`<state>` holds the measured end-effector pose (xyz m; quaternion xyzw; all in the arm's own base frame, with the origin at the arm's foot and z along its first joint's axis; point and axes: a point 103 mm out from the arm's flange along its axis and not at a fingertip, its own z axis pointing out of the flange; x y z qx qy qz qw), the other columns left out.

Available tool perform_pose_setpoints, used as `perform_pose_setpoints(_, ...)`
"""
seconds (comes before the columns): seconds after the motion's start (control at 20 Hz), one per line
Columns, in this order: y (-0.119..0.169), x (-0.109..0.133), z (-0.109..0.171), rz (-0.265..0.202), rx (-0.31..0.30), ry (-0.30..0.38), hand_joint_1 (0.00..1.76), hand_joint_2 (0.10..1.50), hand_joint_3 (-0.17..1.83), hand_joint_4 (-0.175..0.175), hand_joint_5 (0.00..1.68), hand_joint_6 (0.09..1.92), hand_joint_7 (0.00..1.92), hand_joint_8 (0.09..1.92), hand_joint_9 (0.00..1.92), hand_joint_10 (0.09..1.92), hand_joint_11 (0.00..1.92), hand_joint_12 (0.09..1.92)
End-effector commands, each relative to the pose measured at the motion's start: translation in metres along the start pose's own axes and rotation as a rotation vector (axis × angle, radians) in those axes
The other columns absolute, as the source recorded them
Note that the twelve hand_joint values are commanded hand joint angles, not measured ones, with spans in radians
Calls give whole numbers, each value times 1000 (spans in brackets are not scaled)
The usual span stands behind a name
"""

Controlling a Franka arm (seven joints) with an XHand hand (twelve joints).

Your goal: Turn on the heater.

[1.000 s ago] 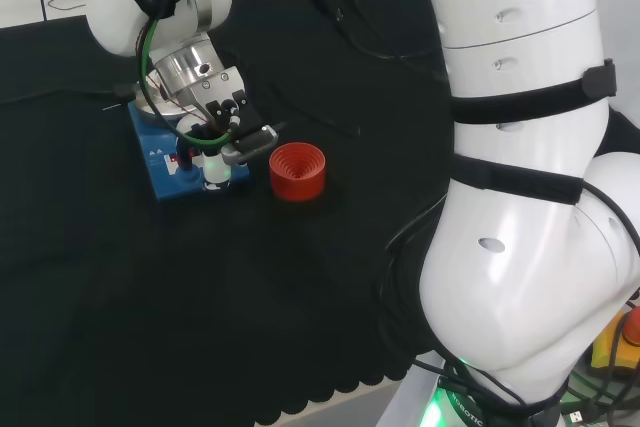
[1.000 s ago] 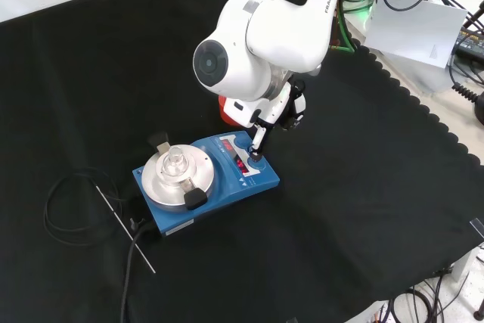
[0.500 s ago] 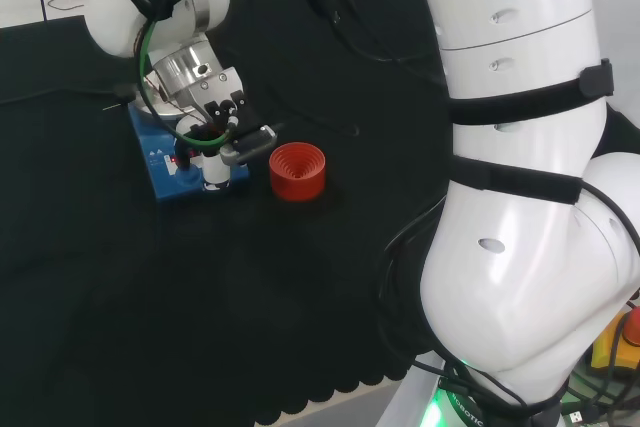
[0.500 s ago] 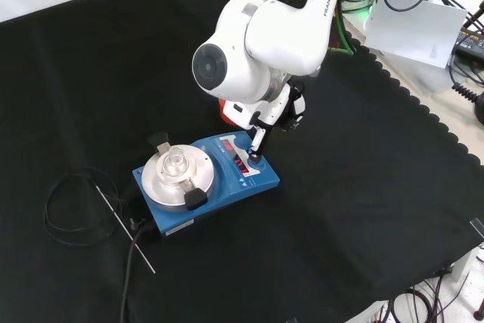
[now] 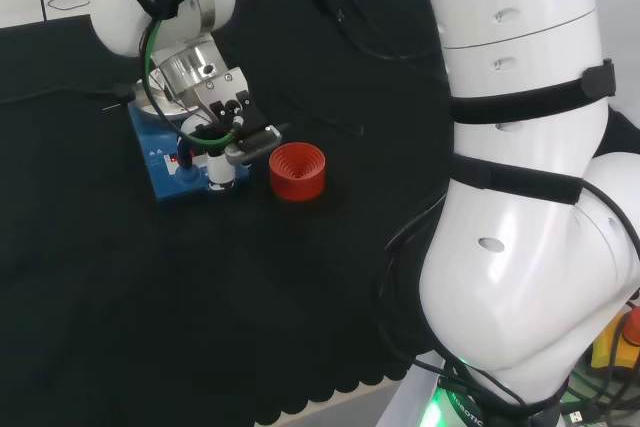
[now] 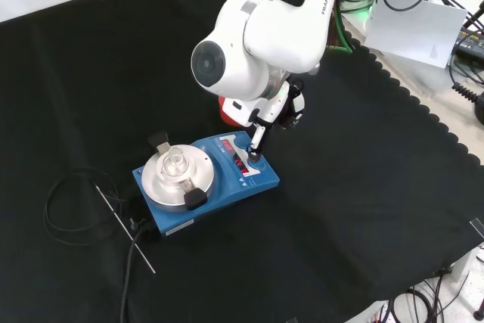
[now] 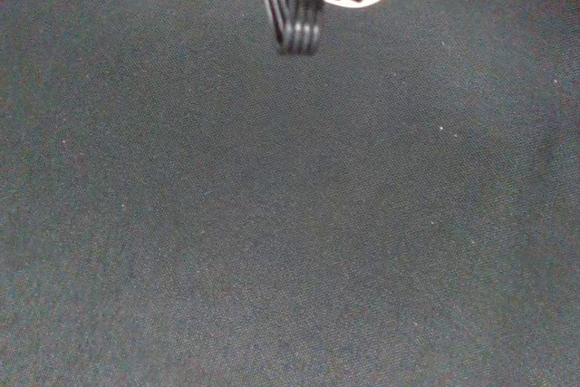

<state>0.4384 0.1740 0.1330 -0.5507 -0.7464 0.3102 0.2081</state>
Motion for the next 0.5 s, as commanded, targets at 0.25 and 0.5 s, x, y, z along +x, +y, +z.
perform_pose_setpoints(0.25,-28,0,-27,13,-60,1,1426,664,1121,-37,333,448,1401,1637,1534,1503,1050,1383)
perform_pose_setpoints(0.5,-42,-1,-33,17,-85,3,1426,664,1121,-37,333,461,1400,1636,1533,1502,1050,1382)
